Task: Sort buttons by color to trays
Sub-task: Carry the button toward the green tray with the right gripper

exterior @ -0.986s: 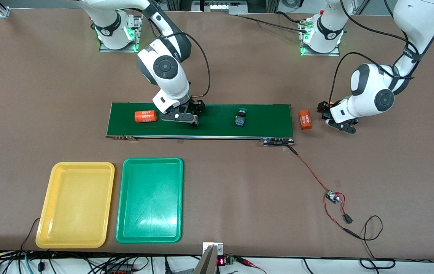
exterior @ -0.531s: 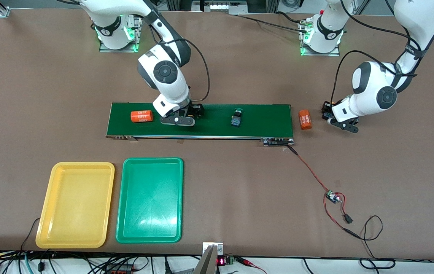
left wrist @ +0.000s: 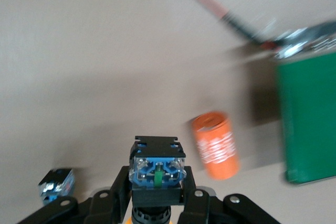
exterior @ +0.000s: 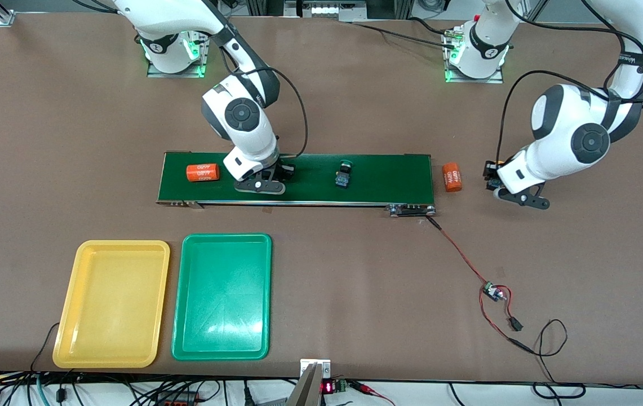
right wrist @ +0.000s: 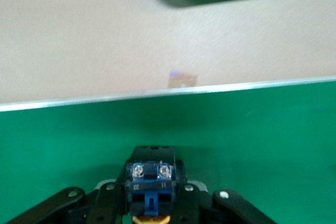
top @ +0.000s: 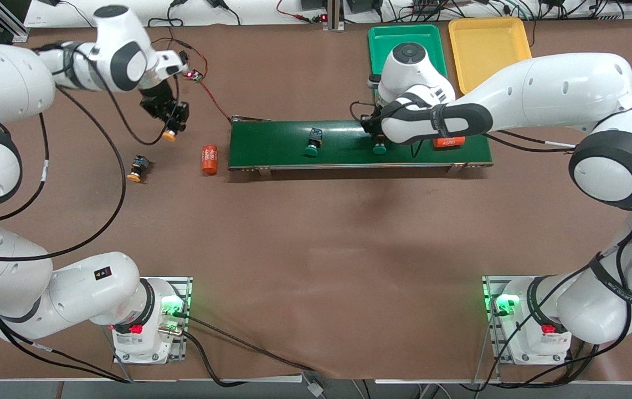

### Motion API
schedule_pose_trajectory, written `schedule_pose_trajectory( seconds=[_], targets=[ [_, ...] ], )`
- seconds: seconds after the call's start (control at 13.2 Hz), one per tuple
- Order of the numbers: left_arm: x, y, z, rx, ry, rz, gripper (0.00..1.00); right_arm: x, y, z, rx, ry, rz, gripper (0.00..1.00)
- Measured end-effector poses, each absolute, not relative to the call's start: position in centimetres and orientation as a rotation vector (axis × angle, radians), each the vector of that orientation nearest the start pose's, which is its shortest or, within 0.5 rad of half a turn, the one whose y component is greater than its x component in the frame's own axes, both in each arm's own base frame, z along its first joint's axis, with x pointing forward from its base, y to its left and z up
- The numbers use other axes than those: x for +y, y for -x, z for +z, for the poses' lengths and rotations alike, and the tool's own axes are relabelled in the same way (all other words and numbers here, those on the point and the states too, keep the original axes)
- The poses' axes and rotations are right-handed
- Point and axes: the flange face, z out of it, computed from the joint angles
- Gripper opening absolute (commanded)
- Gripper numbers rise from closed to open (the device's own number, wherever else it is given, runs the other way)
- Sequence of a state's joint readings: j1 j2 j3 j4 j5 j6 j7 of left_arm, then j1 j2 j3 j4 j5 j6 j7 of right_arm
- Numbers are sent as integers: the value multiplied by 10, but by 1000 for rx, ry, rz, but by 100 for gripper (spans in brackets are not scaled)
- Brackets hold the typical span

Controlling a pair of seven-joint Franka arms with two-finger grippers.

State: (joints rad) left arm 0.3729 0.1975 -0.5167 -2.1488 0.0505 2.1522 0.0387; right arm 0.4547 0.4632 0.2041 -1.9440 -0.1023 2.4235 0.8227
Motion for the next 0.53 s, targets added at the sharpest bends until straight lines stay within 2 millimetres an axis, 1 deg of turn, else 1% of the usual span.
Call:
schedule_pose_trajectory(
  seconds=[0.08,0.15,0.23,0.3,0.38,0.45,0.53],
  targets=[
    [-103,-540,320,319,3158,239,0,369,-507,263,194,3118,3,0],
    [-135,-538,327,299,3154,223,0,362,-518,283,206,3139,22,0],
    [-165,-531,328,289,3150,217,0,357,-529,309,202,3160,39,0],
    [-190,-524,325,284,3150,211,0,353,-540,339,187,3171,42,0],
    [-208,-519,321,276,3153,209,0,347,-552,364,171,3170,24,0],
    [-220,-516,315,257,3158,213,0,340,-563,381,152,3161,-2,0],
    [-228,-514,308,227,3165,219,0,330,-574,388,114,3155,-22,0]
  ],
)
